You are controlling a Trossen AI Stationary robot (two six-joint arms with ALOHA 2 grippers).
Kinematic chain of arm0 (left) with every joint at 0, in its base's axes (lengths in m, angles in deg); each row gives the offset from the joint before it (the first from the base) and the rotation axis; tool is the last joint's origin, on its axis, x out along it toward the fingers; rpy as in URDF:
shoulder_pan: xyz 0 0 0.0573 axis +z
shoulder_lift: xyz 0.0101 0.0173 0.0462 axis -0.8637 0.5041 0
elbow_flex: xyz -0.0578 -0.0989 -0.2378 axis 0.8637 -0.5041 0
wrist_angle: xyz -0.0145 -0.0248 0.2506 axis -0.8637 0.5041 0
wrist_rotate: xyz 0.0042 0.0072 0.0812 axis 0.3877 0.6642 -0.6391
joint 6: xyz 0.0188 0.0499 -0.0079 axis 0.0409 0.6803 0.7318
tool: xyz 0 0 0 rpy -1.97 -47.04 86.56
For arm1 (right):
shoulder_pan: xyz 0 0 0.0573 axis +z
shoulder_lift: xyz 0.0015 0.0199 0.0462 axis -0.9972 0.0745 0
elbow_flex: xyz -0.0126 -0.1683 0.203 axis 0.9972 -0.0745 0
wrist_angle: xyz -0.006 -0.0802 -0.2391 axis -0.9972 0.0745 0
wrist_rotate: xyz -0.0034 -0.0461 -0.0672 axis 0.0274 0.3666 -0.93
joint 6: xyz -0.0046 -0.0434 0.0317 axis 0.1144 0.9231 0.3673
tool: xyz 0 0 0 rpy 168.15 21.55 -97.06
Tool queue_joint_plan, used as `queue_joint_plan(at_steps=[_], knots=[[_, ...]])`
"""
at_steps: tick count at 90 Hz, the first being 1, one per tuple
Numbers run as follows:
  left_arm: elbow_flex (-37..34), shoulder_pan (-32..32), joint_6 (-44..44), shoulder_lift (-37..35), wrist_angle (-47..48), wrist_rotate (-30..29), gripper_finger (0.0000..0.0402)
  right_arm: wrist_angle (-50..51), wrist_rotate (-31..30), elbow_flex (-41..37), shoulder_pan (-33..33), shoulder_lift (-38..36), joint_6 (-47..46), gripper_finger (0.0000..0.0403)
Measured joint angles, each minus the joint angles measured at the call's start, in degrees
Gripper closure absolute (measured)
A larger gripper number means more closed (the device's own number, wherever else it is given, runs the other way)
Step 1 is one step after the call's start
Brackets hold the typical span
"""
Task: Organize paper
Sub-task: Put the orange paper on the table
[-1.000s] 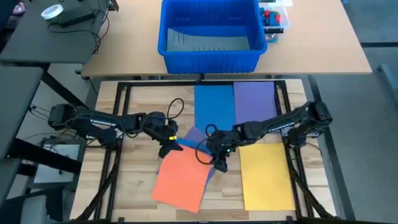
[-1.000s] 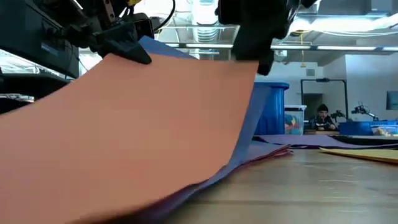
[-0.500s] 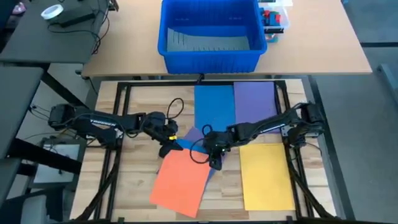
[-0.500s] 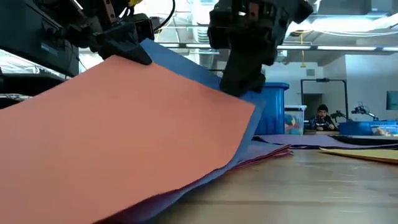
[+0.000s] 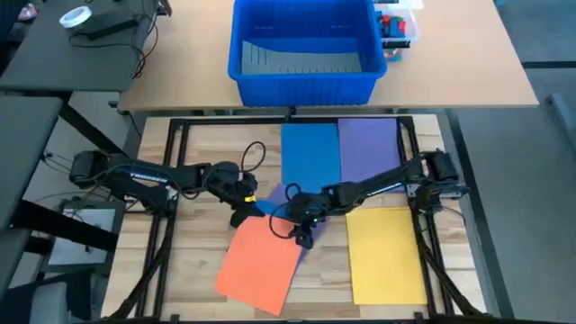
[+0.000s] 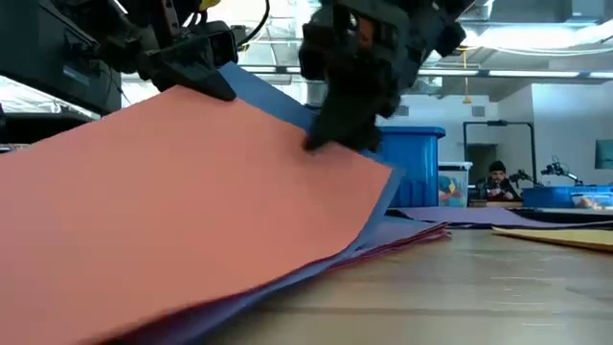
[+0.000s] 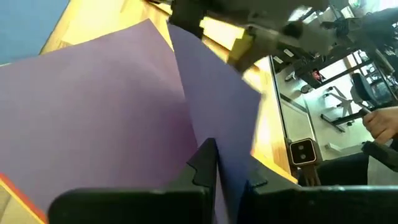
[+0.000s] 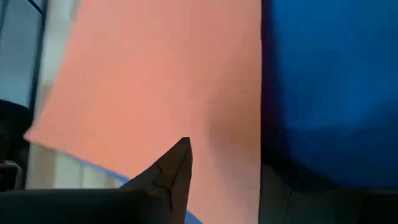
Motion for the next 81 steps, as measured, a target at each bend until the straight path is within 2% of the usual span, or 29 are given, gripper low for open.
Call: queue_joint_plan(at_steps=[5, 12, 16, 28, 43, 59, 68, 81], knots=[[0.0, 0.0, -0.1, 0.0, 0.0, -0.2, 0.0402, -1.0, 2.4, 0.1, -0.3, 0.4, 0.0, 0.0321], [0.0, 0.0, 0.0, 0.0, 0.1, -0.5, 0.0402, -1.2, 6.1, 0.1, -0.9, 0.7, 0.1, 0.0377], [0.0, 0.0, 0.0, 0.0, 0.2, -0.5, 0.0402, -0.4, 6.5, 0.2, -1.1, 0.8, 0.4, 0.0391], [0.0, 0.0, -2.7, 0.0, 1.8, -0.5, 0.0402, 4.0, 6.7, 0.0, -1.1, -2.8, 1.6, 0.0401], [0.0, 0.0, -5.7, 0.0, 12.2, -0.4, 0.0399, 11.5, 6.8, 0.2, -1.6, -11.8, 6.0, 0.0403], [0.0, 0.1, -5.7, -0.6, 16.6, -0.4, 0.0393, 19.8, 6.4, 0.1, -4.3, -15.7, 9.9, 0.0403], [0.0, 0.1, -7.6, -1.2, 16.8, -0.4, 0.0393, 20.2, 6.4, 0.1, -6.4, -16.4, 10.8, 0.0403], [0.0, -2.7, -13.6, -1.2, 22.9, 1.1, 0.0393, 17.4, 5.9, 0.1, -10.9, -17.2, 11.5, 0.0403]])
